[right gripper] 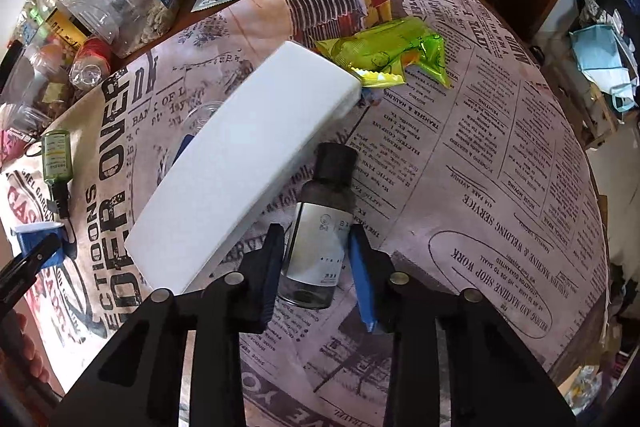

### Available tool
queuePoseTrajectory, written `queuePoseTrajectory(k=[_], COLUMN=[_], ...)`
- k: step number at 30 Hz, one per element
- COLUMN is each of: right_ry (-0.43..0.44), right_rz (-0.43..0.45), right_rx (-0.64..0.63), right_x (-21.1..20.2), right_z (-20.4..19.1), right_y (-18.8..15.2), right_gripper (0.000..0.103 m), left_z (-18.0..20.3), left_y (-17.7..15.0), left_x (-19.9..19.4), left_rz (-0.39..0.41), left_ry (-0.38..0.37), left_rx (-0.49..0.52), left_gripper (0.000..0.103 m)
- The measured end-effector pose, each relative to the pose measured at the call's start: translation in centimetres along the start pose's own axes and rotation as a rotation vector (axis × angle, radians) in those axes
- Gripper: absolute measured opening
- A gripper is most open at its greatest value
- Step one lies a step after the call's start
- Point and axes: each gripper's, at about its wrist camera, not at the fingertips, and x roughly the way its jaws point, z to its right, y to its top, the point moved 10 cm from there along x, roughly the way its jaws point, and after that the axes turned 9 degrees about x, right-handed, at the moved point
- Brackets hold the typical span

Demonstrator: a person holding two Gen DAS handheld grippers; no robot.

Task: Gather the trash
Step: 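Grasp the blue paper cup with the left gripper while the right grasps the glass bottle, then lift the blue cup and glass bottle and carry both down toward the white bucket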

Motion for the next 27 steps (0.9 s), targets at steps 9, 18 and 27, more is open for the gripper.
queuePoseTrajectory(k=[9, 18, 27], right_ry=[0.032, 0.062, 0.180], right_rz=[0.037, 0.125, 0.323], right_rx=[-0.010, -0.051, -0.161], right_x=[-2.8, -9.2, -18.2], right_z=[2.2, 6.5, 7.5], right_y=[0.4, 0.1, 0.7], right_gripper=[0.026, 0.025, 0.025], left_z=[1.9, 7.3, 14.4], left_y=[0.3, 1.7, 1.2], left_x=[-4.0, -12.0, -21.3], left_rz=[0.072, 0.231, 0.398], left_ry=[0.015, 0.018, 0.029], left_rx=[-0.033, -0.025, -0.006], left_gripper=[0.061, 0.061, 0.061])
